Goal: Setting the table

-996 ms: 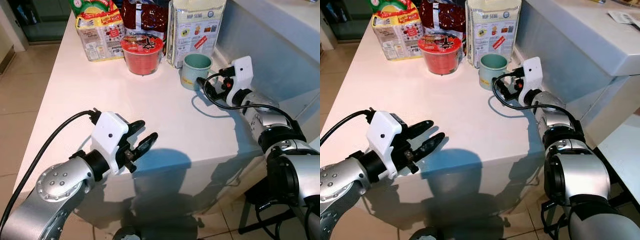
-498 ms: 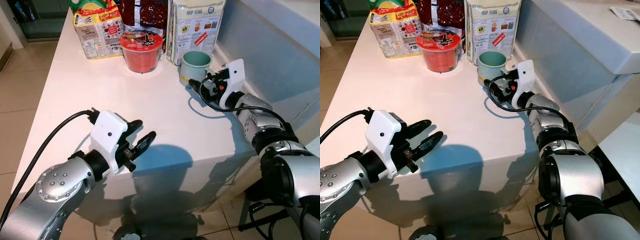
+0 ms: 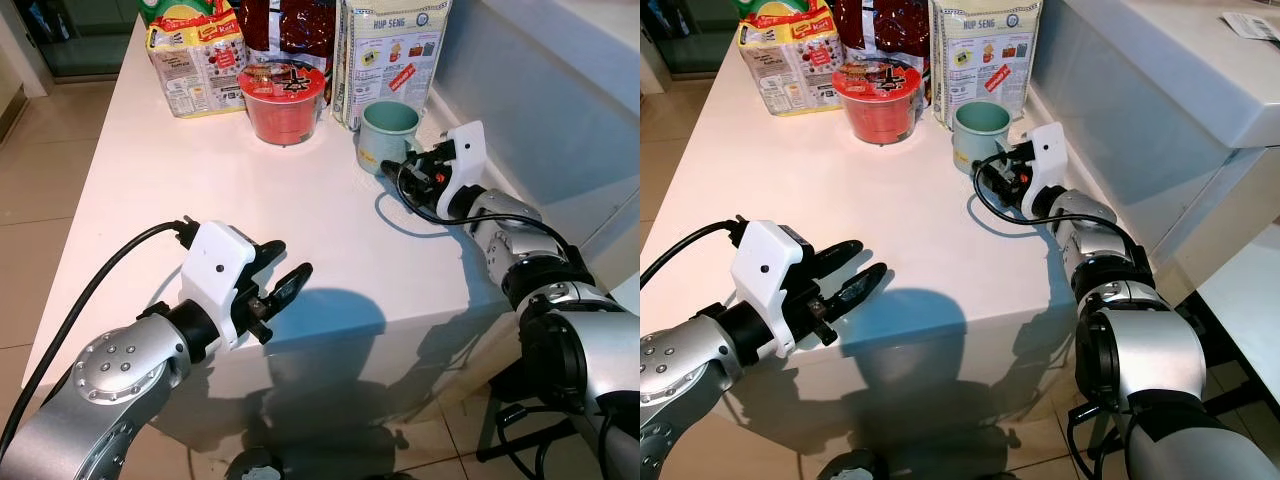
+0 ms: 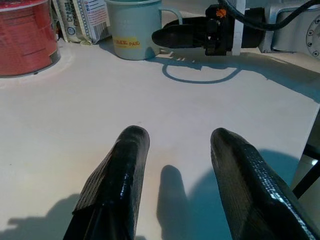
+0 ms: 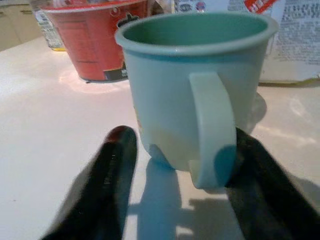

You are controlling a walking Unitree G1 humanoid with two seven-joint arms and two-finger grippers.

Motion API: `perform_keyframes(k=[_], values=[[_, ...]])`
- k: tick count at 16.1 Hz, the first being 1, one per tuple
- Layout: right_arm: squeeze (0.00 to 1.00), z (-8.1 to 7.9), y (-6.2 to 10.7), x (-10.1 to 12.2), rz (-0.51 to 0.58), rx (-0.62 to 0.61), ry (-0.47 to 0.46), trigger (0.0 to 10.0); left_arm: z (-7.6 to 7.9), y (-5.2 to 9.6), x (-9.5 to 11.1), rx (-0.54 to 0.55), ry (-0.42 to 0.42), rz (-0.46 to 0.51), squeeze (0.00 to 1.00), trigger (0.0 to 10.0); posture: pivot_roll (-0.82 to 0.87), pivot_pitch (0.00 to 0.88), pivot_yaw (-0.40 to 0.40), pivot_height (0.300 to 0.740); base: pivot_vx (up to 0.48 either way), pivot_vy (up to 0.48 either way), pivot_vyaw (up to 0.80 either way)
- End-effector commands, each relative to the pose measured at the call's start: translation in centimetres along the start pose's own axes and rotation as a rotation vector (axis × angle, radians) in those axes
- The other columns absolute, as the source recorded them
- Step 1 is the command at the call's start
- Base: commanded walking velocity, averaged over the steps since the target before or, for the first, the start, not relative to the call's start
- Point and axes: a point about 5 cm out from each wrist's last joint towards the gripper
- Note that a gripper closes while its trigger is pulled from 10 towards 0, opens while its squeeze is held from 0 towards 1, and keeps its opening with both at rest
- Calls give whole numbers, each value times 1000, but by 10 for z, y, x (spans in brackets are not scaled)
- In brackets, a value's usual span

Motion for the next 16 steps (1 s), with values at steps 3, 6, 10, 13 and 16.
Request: perform_keyframes(k=[3, 6, 10, 13, 16], values=[[0, 0, -2, 4, -12, -12, -1, 0, 3, 1, 5, -10, -7, 30, 0, 10000, 297, 82, -27, 740, 0, 0, 0], [0, 0, -2, 3, -20, -5, 8, 0, 3, 0, 5, -9, -5, 35, 0, 10000, 298, 75, -31, 740, 0, 0, 0], [0, -1, -3, 2, -21, -1, 6, 0, 2, 2, 5, -4, -10, 34, 0, 10000, 301, 65, -30, 740, 0, 0, 0], [0, -2, -3, 2, -19, 1, 3, 0, 1, 1, 5, -4, -12, 35, 0, 10000, 298, 60, -29, 740, 0, 0, 0], [0, -4, -3, 6, 50, 37, -23, 0, -9, -5, 0, 73, -12, 27, 0, 10000, 275, 28, -36, 740, 0, 0, 0]])
Point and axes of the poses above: a point about 5 cm out from each wrist's last joint towards the gripper, its own y axis pointing back from the gripper into the wrist, its own x axis along the axis of the wrist's last joint, z = x × y, and after that the axes turned 4 degrees about -y, right-handed
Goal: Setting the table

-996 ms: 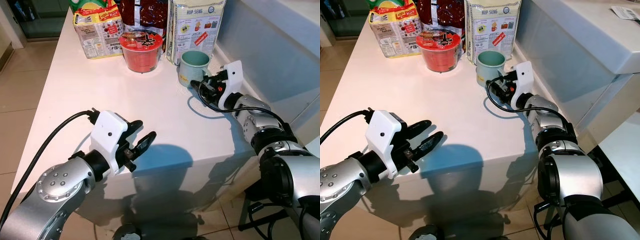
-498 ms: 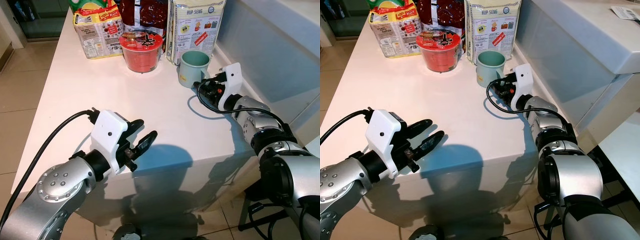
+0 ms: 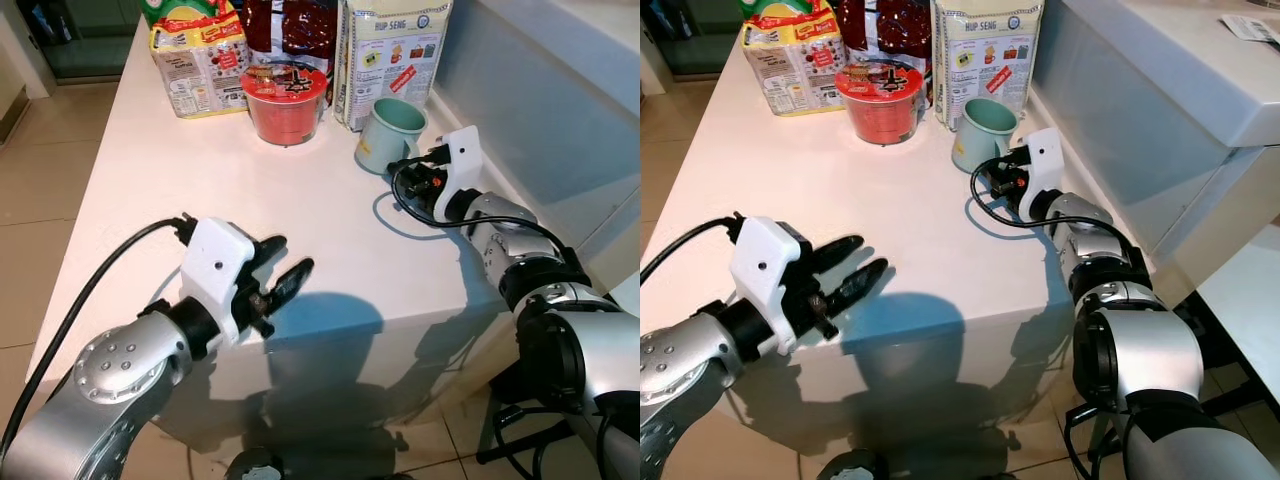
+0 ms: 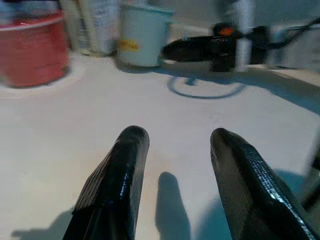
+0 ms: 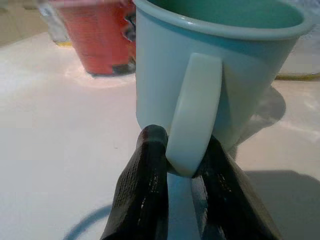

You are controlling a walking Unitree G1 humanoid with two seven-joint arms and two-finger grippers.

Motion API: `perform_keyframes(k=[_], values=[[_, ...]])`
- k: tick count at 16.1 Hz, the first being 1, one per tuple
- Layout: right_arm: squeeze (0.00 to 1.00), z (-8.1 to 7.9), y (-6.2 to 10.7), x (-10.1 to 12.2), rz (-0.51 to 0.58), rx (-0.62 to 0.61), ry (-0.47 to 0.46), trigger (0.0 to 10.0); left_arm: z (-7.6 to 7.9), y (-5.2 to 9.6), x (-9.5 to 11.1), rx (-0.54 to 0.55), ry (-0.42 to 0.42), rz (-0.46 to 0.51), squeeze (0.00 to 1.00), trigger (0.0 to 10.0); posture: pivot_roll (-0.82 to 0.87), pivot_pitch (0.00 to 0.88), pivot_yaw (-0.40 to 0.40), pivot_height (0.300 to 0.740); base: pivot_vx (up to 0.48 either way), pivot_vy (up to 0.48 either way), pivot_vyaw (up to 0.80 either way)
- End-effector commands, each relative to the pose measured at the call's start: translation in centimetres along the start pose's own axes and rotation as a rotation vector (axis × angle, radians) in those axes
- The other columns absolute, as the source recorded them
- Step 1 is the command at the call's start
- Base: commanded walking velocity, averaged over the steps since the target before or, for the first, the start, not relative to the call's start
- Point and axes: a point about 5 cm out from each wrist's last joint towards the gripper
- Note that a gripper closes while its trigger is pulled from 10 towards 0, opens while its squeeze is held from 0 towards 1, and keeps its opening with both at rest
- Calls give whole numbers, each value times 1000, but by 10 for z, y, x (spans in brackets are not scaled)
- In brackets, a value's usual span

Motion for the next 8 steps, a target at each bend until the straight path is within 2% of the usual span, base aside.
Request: perform_keyframes(k=[1, 3, 5, 6, 7, 8], values=[[0, -2, -2, 11, 63, 31, 2, 0, -7, -2, -3, 47, -7, -12, 0, 10000, 261, 13, -38, 740, 0, 0, 0], [0, -5, -2, 18, 103, 78, 20, 0, -15, -5, -5, 108, -17, -21, 0, 10000, 241, 0, -41, 740, 0, 0, 0], [0, -18, -3, 32, 191, 199, 139, 0, -32, -11, -7, 230, 37, -11, 0, 10000, 197, 0, -57, 740, 0, 0, 0], [0, -18, -3, 32, 191, 199, 139, 0, -32, -11, -7, 230, 37, -11, 0, 10000, 197, 0, -57, 740, 0, 0, 0], [0, -29, 1, 31, 252, 220, 160, 0, -37, -15, -9, 273, 28, -10, 0, 10000, 162, 0, -55, 740, 0, 0, 0], [0, -33, 3, 30, 271, 223, 162, 0, -38, -17, -10, 283, 16, -9, 0, 10000, 162, 0, -55, 740, 0, 0, 0]])
Point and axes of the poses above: a point about 5 cm out from each wrist's last joint towards the gripper, its own y axis pointing back from the gripper into the wrist, its own x axis along the axis of the wrist's last joint, z = x × y, and after that the axes turned 4 degrees about -y, right-handed
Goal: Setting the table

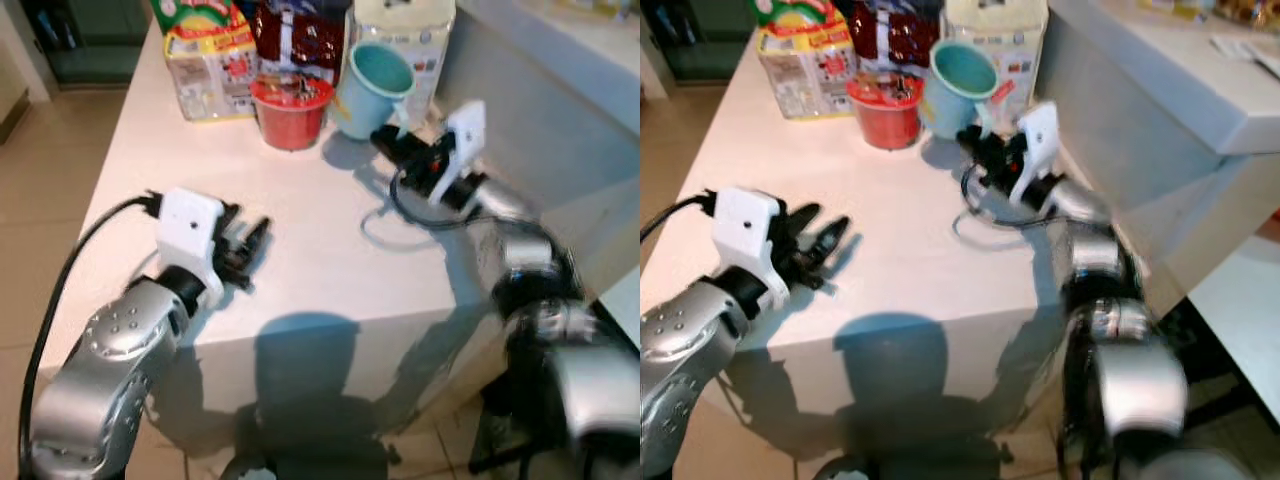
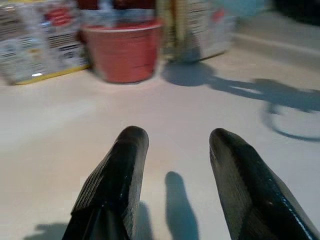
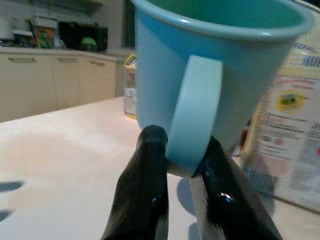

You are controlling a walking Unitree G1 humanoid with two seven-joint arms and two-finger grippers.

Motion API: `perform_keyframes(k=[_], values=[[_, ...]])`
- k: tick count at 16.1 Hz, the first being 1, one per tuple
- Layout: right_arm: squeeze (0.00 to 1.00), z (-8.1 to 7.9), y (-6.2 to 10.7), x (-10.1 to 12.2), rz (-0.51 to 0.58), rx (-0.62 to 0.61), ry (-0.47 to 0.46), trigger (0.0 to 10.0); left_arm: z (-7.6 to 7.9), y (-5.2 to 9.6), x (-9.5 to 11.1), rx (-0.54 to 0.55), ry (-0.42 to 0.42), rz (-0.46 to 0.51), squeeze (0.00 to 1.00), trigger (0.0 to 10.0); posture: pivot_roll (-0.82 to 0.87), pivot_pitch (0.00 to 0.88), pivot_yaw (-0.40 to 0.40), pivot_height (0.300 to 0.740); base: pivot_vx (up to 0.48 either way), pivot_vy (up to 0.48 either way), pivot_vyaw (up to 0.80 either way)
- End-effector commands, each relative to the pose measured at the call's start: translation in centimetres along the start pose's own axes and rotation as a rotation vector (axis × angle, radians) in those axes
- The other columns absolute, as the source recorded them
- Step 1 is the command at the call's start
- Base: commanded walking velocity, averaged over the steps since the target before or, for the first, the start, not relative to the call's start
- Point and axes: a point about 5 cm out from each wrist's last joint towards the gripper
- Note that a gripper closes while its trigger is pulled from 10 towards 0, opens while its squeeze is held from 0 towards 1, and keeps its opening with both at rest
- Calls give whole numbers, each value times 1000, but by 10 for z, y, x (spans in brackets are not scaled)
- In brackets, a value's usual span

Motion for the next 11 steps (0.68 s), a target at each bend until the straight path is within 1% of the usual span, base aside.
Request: perform_keyframes(k=[1, 2, 3, 4, 5, 6, 7, 8, 9, 10, 11], values=[[0, -8, 3, 9, 30, -24, -2, 0, 1, -6, 2, 22, -28, 18, 0, 10000, 146, 0, -45, 740, 0, 0, 0], [0, -17, 10, 14, 56, -69, -27, 0, 2, -11, 2, 31, -49, 20, 0, 10000, 132, 0, -39, 740, 0, 0, 0], [0, -22, 13, 15, 65, -93, -36, 0, 3, -12, 2, 29, -50, 21, 0, 10000, 132, 0, -39, 740, 0, 0, 0], [0, -35, 22, 20, 72, -137, -49, 0, 3, -15, 3, 45, -39, 43, 0, 10000, 100, 0, -31, 740, 0, 0, 0], [0, -50, 31, 24, 73, -171, -56, 0, 2, -15, 3, 69, -30, 63, 0, 10000, 93, 0, -28, 740, 0, 0, 0], [0, -57, 36, 26, 71, -188, -62, 784, 2, -15, 3, 76, -23, 70, 0, 10000, 86, 0, -27, 740, 0, 0, 0], [0, -67, 43, 32, 78, -231, -87, 8824, 3, -15, 4, 76, -18, 81, 0, 10000, 74, 0, -25, 740, 0, 0, 0], [0, -72, 51, 31, 57, -281, -98, 10000, 7, -17, 6, 66, -25, 94, 0, 10000, 76, 0, -29, 740, 0, 0, 0], [0, -72, 54, 29, 45, -302, -96, 10000, 8, -18, 6, 66, -22, 96, 0, 10000, 76, 0, -29, 740, 0, 0, 0], [0, -73, 61, 26, 8, -348, -85, 10000, 8, -18, 7, 72, -20, 100, 0, 10000, 68, 0, -31, 740, 0, 0, 0], [0, -73, 63, 26, -1, -361, -69, 10000, 8, -18, 7, 75, -18, 100, 0, 10000, 68, 0, -31, 740, -255, 0, 0]])
Point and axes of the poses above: a point about 5 cm out from each wrist's last joint towards the gripper, its own y axis pointing back from the gripper into the wrist, its own x axis along the axis of the wrist's last joint, z = x × y, and after that the axes turned 4 degrees about -y, right-handed
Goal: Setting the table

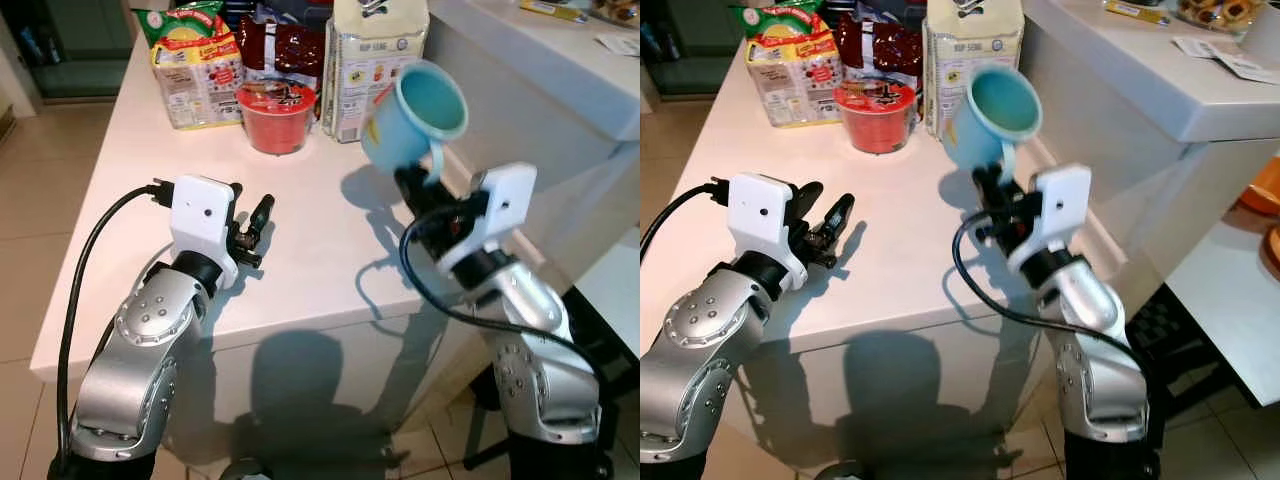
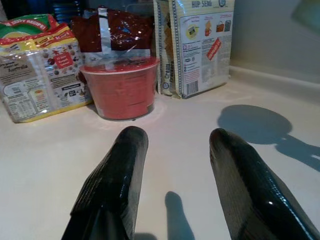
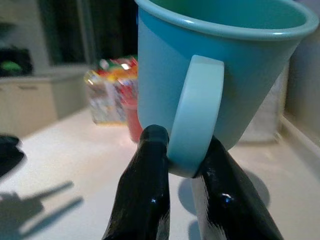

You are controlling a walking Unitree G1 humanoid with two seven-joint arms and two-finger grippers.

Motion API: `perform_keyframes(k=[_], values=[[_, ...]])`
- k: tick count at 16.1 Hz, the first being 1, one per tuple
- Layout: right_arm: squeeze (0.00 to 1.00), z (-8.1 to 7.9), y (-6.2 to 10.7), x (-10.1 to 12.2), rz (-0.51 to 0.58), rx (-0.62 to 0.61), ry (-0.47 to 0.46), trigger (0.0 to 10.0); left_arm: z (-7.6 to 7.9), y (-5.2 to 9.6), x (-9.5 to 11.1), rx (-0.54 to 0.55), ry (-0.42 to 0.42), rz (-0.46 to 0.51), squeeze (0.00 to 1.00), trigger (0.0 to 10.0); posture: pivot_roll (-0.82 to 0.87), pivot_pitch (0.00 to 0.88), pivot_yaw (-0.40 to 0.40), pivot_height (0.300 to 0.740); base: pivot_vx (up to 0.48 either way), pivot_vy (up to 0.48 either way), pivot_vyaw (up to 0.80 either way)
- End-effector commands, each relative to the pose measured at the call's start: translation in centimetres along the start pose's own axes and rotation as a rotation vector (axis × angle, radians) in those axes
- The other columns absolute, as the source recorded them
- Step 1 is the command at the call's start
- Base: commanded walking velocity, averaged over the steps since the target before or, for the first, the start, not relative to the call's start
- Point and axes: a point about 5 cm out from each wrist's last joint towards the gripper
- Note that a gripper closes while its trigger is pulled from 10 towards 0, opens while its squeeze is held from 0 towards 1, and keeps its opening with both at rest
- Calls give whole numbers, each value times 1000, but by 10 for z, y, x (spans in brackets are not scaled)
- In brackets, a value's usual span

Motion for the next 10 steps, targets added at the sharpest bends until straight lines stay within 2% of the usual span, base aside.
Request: perform_keyframes(k=[1, 2, 5, 7, 10], values=[[0, 3, 6, 6, -5, -42, 55, 10000, 0, -2, -1, 7, 3, -2, 0, 10000, 60, 0, -36, 740, -274, 0, 0], [0, 8, 9, 5, -22, -85, 59, 10000, 1, -1, -2, 14, 5, -1, 0, 10000, 63, 0, -41, 740, -274, 0, 0], [0, 7, 11, 4, -44, -100, 52, 10000, 2, 0, -3, 20, 3, 0, 0, 10000, 65, 0, -42, 740, -274, 0, 0], [0, 3, 11, 1, -58, -104, 50, 10000, 1, -1, -2, 21, -2, 5, 0, 10000, 68, 0, -39, 740, 0, 0, 0], [0, 5, 13, -4, -102, -151, 103, 10000, 0, -3, -2, 29, 2, 8, 0, 10000, 65, 0, -36, 740, 0, 0, 0]])
Point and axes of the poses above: a point about 5 cm out from each wrist's last joint towards the gripper, its own y axis pointing back from the gripper into the wrist, its own x axis along the axis of the wrist's last joint, z = x × y, and after that the axes turned 4 degrees about -y, right-handed
